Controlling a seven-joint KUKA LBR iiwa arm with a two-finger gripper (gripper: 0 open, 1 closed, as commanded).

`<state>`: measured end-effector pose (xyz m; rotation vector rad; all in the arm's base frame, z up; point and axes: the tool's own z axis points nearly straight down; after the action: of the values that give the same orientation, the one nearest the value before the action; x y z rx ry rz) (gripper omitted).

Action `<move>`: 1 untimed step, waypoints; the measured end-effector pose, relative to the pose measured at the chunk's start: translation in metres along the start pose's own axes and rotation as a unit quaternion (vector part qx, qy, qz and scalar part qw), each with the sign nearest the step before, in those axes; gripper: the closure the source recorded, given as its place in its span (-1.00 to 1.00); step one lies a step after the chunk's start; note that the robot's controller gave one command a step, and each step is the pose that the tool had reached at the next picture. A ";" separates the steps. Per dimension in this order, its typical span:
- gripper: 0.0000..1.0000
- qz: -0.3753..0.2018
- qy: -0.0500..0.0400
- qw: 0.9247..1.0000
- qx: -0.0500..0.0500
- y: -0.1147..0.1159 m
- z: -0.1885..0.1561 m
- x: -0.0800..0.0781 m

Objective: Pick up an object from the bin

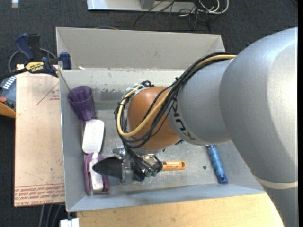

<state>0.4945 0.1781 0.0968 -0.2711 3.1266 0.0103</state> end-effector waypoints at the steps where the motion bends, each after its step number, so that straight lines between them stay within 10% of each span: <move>1: 1.00 0.005 0.003 1.000 0.001 0.013 0.024 0.001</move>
Offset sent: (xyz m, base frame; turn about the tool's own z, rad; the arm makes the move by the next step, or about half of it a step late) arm 0.0026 0.0183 0.1249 -0.0203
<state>0.4916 0.1909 0.0729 -0.2573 3.1329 0.0067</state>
